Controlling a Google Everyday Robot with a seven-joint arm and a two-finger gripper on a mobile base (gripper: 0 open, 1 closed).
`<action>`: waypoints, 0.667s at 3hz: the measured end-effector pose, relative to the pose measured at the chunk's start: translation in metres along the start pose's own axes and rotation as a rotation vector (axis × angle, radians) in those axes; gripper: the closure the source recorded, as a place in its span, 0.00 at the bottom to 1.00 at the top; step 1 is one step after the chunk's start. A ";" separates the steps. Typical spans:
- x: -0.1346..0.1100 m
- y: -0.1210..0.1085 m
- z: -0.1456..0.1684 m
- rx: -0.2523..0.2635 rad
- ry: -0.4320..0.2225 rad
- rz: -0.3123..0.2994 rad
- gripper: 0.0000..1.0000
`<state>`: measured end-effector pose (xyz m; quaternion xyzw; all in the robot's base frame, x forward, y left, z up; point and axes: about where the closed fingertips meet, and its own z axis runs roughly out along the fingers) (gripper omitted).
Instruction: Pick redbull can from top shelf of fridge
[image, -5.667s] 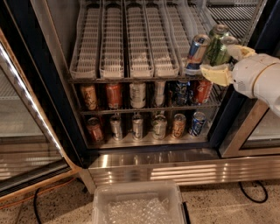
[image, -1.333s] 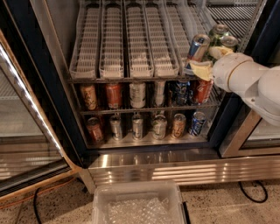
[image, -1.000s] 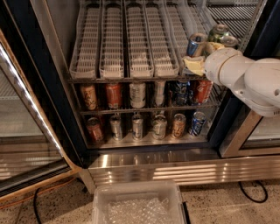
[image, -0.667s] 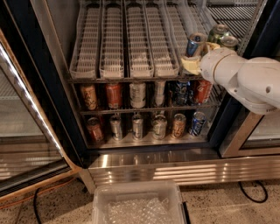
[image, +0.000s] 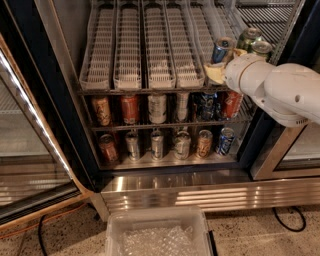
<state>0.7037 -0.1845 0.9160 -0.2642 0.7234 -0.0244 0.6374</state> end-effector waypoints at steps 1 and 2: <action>-0.001 0.000 0.007 0.002 -0.002 0.007 0.49; -0.001 0.000 0.007 0.002 -0.002 0.007 0.68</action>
Offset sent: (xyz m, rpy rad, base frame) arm 0.0055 0.0023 -0.0001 0.0064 -0.0003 -0.0017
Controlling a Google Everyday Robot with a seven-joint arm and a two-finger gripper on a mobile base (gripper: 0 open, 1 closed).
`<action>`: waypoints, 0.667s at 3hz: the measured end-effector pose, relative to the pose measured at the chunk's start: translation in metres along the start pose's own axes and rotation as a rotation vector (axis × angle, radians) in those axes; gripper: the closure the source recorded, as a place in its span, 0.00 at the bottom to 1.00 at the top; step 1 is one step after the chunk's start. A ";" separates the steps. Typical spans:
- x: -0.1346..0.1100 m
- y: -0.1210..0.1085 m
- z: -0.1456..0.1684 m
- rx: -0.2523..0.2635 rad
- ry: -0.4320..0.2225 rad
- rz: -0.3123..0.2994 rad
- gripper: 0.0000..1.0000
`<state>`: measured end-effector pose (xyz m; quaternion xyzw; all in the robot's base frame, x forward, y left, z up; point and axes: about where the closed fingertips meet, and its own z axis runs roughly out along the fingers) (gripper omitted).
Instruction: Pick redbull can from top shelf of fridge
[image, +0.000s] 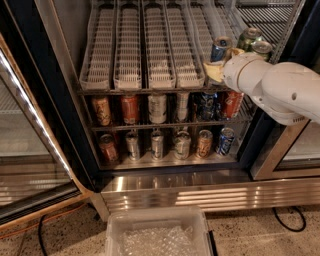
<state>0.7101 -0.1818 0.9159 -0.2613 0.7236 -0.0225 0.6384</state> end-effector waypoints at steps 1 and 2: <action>0.000 0.000 0.000 0.000 0.000 0.000 0.92; 0.000 0.000 0.000 0.000 0.000 0.000 1.00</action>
Offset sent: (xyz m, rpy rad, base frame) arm 0.0000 0.0000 0.0000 0.0000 0.0000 0.0000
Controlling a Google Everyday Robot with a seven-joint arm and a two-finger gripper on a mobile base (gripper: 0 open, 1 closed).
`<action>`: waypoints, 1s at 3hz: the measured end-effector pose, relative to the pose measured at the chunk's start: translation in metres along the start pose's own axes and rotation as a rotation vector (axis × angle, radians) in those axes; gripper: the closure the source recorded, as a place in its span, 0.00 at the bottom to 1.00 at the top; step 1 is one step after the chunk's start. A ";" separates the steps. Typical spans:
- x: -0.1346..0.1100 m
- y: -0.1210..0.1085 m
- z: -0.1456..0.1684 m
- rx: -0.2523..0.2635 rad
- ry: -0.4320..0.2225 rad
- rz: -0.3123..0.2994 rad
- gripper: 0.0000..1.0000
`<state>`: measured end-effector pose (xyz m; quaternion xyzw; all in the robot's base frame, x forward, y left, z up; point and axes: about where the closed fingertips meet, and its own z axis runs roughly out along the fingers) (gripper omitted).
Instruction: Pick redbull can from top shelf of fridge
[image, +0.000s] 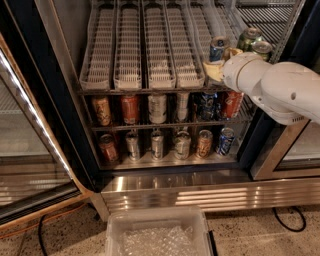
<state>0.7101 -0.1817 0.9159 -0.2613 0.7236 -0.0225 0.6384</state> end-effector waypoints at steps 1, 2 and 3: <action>0.000 0.000 0.000 0.000 0.000 0.000 1.00; -0.008 0.002 -0.004 -0.030 -0.012 0.022 1.00; -0.030 0.003 -0.017 -0.082 -0.056 0.054 1.00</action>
Offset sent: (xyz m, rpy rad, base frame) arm -0.0126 0.0040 0.0160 0.0675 0.0219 0.0650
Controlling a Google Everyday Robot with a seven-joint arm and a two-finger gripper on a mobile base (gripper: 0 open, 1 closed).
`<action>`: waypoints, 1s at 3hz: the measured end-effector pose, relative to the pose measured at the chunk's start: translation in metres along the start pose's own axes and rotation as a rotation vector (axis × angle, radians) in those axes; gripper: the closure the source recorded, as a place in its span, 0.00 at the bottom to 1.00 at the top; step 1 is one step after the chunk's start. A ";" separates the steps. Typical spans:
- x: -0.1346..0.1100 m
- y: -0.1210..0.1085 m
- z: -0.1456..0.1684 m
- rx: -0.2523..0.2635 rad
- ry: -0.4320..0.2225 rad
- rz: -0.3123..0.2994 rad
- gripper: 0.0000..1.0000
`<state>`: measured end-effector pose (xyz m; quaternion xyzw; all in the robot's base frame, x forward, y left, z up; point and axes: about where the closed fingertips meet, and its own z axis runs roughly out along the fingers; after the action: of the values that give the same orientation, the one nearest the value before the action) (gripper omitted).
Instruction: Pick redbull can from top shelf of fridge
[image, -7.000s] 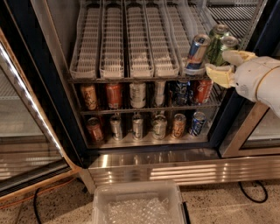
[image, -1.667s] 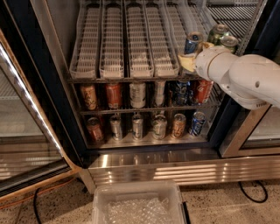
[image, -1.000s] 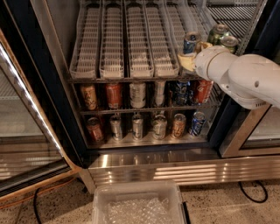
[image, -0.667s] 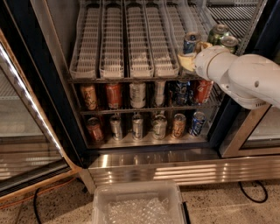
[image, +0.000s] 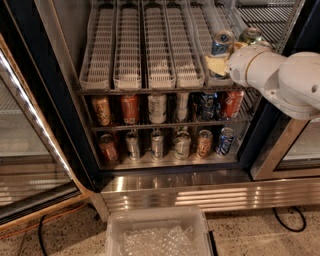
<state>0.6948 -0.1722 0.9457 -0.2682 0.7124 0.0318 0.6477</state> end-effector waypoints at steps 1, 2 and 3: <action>-0.028 -0.001 -0.014 -0.062 -0.061 0.070 1.00; -0.054 0.003 -0.021 -0.168 -0.080 0.131 1.00; -0.058 -0.010 -0.034 -0.247 -0.029 0.148 1.00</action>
Offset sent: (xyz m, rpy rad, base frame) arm -0.0323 0.0037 0.0633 0.2302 0.1574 0.2865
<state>0.6695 -0.1740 1.0089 -0.2921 0.7114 0.1710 0.6159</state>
